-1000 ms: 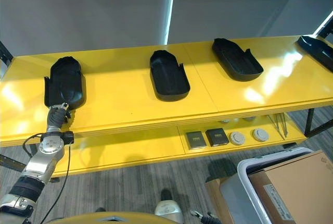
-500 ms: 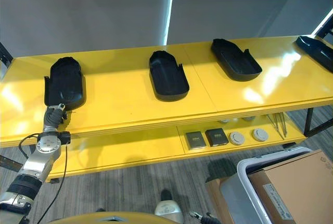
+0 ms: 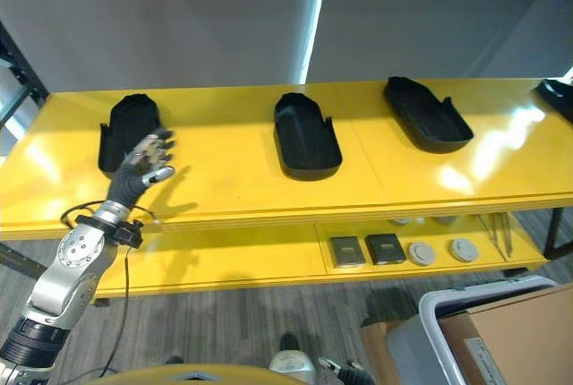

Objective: Move parts from the plastic box to the shelf.

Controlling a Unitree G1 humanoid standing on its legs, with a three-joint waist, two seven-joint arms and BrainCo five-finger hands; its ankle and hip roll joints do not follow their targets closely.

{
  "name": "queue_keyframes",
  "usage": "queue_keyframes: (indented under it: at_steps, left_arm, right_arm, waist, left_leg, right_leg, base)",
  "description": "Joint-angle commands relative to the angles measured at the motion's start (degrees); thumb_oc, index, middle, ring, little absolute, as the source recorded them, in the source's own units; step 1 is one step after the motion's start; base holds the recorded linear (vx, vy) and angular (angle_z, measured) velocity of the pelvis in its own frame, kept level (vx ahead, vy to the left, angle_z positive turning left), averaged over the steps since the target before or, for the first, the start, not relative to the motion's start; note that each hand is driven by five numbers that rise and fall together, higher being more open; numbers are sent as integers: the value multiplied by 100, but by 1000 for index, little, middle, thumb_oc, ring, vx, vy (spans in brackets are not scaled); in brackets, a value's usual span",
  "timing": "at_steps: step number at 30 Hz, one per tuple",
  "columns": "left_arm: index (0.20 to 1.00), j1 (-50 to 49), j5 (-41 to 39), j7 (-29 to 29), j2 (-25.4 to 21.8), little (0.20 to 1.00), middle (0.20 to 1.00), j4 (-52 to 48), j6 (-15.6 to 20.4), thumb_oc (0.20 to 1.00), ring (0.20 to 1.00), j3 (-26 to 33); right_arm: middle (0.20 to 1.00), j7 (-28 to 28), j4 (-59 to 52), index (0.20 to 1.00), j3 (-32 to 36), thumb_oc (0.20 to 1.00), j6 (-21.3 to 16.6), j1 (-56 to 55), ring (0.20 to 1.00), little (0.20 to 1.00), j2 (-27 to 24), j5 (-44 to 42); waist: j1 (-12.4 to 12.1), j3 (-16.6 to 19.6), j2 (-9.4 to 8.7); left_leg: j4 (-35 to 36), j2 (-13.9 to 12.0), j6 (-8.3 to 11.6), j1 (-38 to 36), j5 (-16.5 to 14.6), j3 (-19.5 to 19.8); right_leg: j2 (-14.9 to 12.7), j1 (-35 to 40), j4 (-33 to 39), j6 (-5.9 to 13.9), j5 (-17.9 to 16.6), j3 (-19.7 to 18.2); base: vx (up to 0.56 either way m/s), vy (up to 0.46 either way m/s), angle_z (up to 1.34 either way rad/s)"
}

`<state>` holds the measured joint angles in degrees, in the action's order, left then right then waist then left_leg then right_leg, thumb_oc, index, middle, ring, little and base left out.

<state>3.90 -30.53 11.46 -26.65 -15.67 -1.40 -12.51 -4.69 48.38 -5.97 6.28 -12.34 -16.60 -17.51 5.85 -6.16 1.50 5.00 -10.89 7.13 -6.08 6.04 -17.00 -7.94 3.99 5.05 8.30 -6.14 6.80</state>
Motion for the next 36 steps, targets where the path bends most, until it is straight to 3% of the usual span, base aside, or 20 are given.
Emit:
queue_keyframes:
  at_steps: [1,5,6,7,8,9,10,11,15,17,19,20,21,22,24,27,31,36]
  left_arm:
    - [1000,368,-1353,1488,-261,1000,1000,81,-384,1000,1000,181]
    - [1000,219,-1124,2374,-334,1000,1000,117,-805,1000,1000,48]
    - [1000,132,-1279,2451,-328,1000,1000,199,-730,1000,1000,-16]
    - [1000,28,-1402,2533,-273,1000,1000,295,-921,1000,1000,-56]
    - [1000,-155,-1447,3138,-172,1000,1000,596,-1561,1000,1000,-167]
    - [1000,-235,-1497,3468,-132,1000,1000,713,-1873,1000,1000,-218]
    - [1000,-339,-1534,3989,-67,1000,1000,930,-1895,1000,1000,-326]
    - [1000,-564,-1533,4682,-17,1000,1000,1256,-1648,1000,1000,-458]
    - [1000,-862,-1539,4720,122,1000,1000,2240,-1749,1000,1000,-523]
    - [1000,-1076,-1134,4361,107,1000,1000,2932,-1480,1000,1000,-420]
    - [1000,-1299,-904,3852,120,1000,1000,3476,-1472,1000,1000,-258]
    - [1000,-1475,-462,3096,206,1000,1000,4584,-933,1000,1000,-7]
    - [1000,-1501,-389,2964,223,1000,1000,4734,-892,1000,1000,45]
    - [1000,-1560,-187,2142,536,1000,1000,5870,-552,1000,1000,400]
    - [1000,-1489,-7,1907,721,1000,1000,6591,-288,1000,1000,623]
    - [1000,-1202,303,584,1132,1000,1000,8258,539,1000,1000,1139]
    - [1000,-972,764,-147,1346,1000,1000,8422,857,1000,1000,990]
    - [1000,-893,915,-341,1360,1000,1000,8294,854,1000,1000,737]
  right_arm:
    - [1000,-190,313,1000,63,1000,-238,302,1000,1000,-56,249]
    - [1000,-176,454,1000,44,1000,-181,449,1000,1000,-99,318]
    - [1000,-168,497,1000,38,1000,-167,461,1000,1000,-107,357]
    - [1000,-161,534,1000,25,1000,-149,466,1000,1000,-113,396]
    - [1000,-134,629,1000,5,1000,-159,472,1000,1000,-127,490]
    - [1000,-128,647,1000,-4,1000,-151,473,1000,1000,-141,529]
    - [1000,-113,704,1000,-18,1000,-162,485,1000,1000,-161,579]
    - [1000,-33,822,1000,-58,1000,-128,578,1000,1000,-256,614]
    - [1000,57,934,1000,-181,1000,-53,702,1000,1000,-373,657]
    - [1000,92,908,1000,-190,1000,-20,669,1000,1000,-410,690]
    - [1000,104,847,1000,-152,1000,40,629,1000,1000,-438,704]
    - [1000,116,782,1000,-94,1000,90,554,1000,1000,-449,713]
    - [1000,123,788,1000,-82,1000,87,547,1000,1000,-448,714]
    - [1000,123,919,1000,-2,1000,59,575,1000,1000,-386,680]
    - [1000,106,1048,1000,13,1000,13,624,1000,1000,-312,675]
    - [1000,47,1643,1000,-45,1000,-170,850,1000,1000,-37,629]
    - [1000,-25,1887,1000,-89,1000,-311,843,1000,1000,171,670]
    - [1000,-65,1895,1000,-119,1000,-327,828,1000,1000,195,662]
  waist:
    - [36,-22,9]
    - [33,66,47]
    - [31,79,53]
    - [28,88,58]
    - [23,96,65]
    - [21,96,70]
    - [27,95,77]
    - [35,83,94]
    - [34,48,94]
    - [8,7,82]
    - [-27,-39,84]
    - [-80,-93,73]
    - [-98,-82,71]
    - [-188,-87,45]
    - [-231,-51,20]
    - [-298,73,-110]
    - [-262,136,-178]
    - [-224,123,-177]
  left_leg:
    - [0,-4,-211,-136,-148,-35]
    - [0,-1,-205,-138,-152,-62]
    - [0,0,-203,-135,-151,-64]
    - [0,-1,-202,-131,-154,-64]
    - [0,2,-211,-121,-165,-59]
    - [0,2,-213,-117,-166,-61]
    - [0,2,-218,-116,-172,-67]
    - [0,-2,-221,-115,-175,-84]
    - [0,-6,-234,-90,-170,-96]
    - [0,-9,-237,-59,-157,-87]
    - [0,0,-239,-33,-154,-57]
    - [0,16,-243,-22,-140,-4]
    - [0,16,-242,3,-126,1]
    - [0,37,-254,16,-118,86]
    - [0,41,-257,42,-109,123]
    - [0,16,-246,27,-117,180]
    - [0,-13,-244,-16,-138,155]
    - [0,-11,-261,-36,-145,124]
  right_leg:
    - [-22,80,-17,102,28,77]
    - [-27,55,-11,114,-1,47]
    - [-25,44,-13,114,-8,43]
    - [-23,35,-13,113,-9,39]
    - [-19,16,-12,109,-14,33]
    - [-18,9,-13,107,-15,34]
    - [-18,0,-13,105,-18,28]
    - [-20,-22,-18,104,-21,3]
    - [-22,-70,-43,98,-41,-42]
    - [-21,-109,-67,92,-53,-26]
    - [-26,-128,-78,92,-51,7]
    - [-38,-110,-88,90,-55,101]
    - [-36,-131,-88,83,-64,114]
    - [-42,-84,-82,75,-54,215]
    - [-36,-90,-82,66,-54,247]
    - [-12,-22,-59,49,-24,312]
    - [29,6,-59,38,-4,271]
    - [57,-3,-77,30,6,212]
  base:
    - [-60,37,-2]
    - [-49,12,-2]
    - [-42,7,-2]
    - [-57,7,-4]
    - [-57,8,-5]
    - [-57,10,-6]
    - [-55,22,-3]
    - [-61,34,-4]
    - [-44,18,-6]
    - [-69,8,-3]
    - [-72,15,1]
    - [-63,5,2]
    - [-51,-11,12]
    - [-17,-23,15]
    - [9,-37,20]
    - [74,-69,16]
    - [63,-35,-2]
    - [8,3,-2]
